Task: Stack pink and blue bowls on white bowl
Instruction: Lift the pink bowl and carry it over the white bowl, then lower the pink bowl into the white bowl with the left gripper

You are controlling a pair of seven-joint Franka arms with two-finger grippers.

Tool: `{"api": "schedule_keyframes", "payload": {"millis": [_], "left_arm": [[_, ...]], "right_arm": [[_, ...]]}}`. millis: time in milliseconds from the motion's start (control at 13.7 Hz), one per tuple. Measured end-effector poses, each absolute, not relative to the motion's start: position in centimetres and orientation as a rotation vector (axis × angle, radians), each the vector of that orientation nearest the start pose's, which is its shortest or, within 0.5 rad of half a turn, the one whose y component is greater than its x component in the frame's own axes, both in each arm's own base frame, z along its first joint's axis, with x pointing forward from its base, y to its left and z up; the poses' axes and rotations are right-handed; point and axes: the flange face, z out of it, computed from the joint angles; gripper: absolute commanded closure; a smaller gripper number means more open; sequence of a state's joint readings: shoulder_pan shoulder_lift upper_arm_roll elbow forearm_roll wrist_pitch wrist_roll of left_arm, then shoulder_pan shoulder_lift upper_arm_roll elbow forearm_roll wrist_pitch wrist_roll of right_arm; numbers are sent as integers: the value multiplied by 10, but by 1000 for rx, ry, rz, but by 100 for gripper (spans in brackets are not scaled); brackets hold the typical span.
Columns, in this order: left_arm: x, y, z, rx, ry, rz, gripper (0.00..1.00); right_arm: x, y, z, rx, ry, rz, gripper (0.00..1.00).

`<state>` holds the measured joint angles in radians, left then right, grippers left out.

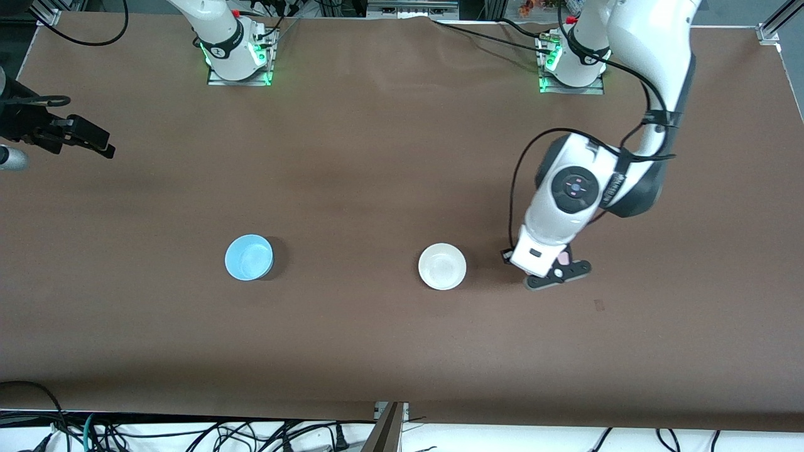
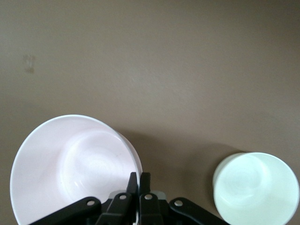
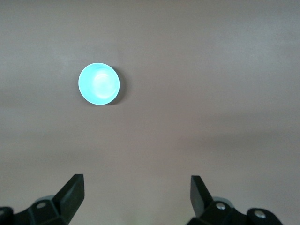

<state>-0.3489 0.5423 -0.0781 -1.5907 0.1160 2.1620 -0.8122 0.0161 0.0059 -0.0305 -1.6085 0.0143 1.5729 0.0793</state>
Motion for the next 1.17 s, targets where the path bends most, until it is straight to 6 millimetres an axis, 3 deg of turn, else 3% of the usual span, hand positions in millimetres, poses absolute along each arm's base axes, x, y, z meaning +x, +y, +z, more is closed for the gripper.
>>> {"api": "schedule_keyframes", "payload": {"millis": [219, 657, 876, 1168], "left_arm": [[620, -315, 325, -3057, -625, -102, 100], [604, -365, 345, -3043, -784, -133, 100], [608, -385, 348, -3005, -855, -108, 100], [618, -410, 334, -2965, -972, -141, 100]], "right_arm": [[555, -7, 603, -3125, 149, 67, 0], [556, -8, 603, -3124, 151, 62, 0], [557, -12, 603, -3124, 163, 50, 0], [558, -17, 602, -3123, 177, 46, 0]]}}
